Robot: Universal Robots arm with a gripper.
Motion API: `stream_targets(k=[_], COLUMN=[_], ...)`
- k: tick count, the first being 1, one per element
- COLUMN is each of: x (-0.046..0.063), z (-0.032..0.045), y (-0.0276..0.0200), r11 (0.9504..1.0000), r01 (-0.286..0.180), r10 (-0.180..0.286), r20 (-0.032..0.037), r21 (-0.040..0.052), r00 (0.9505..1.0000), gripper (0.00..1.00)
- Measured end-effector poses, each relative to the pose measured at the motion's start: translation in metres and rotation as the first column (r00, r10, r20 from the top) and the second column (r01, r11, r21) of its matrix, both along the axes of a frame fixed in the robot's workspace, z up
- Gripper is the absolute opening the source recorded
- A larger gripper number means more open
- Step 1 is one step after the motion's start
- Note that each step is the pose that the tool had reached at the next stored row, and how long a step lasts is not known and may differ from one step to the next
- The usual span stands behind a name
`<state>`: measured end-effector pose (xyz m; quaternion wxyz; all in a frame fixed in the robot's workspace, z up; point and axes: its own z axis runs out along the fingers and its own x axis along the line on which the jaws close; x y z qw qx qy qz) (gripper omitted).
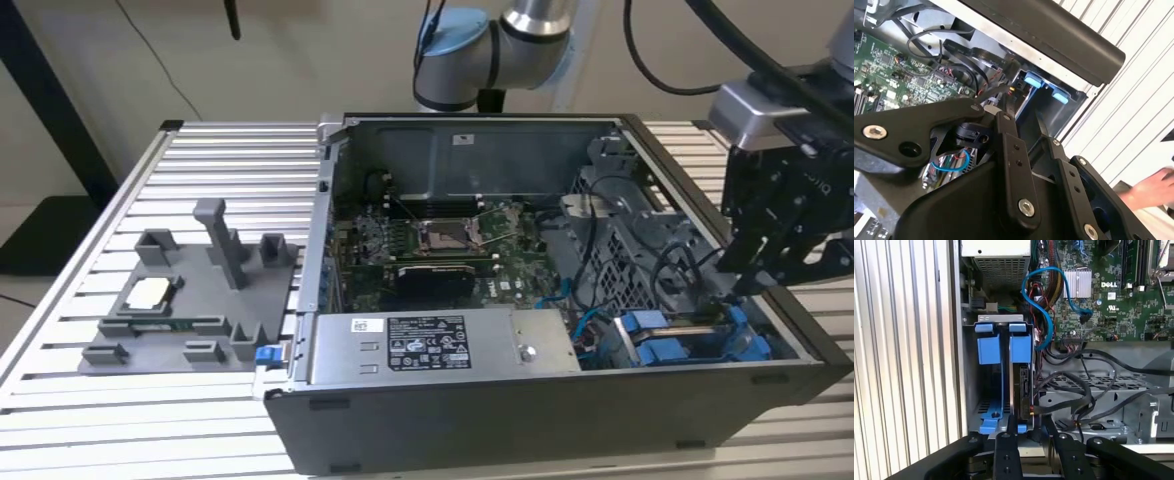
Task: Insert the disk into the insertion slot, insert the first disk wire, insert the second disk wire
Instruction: 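Insert the second disk wire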
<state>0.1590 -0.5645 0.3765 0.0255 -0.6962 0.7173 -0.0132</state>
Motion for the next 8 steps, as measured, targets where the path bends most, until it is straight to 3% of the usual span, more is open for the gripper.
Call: stream_targets(k=[8], x=[0.019], z=[-0.0001], y=[0.0000], r11=[1.0000], r01=[-0.002], r10=[0.002], r20=[-0.0501], r21=[0.0002], r00=[0.9987], gripper=[0.33])
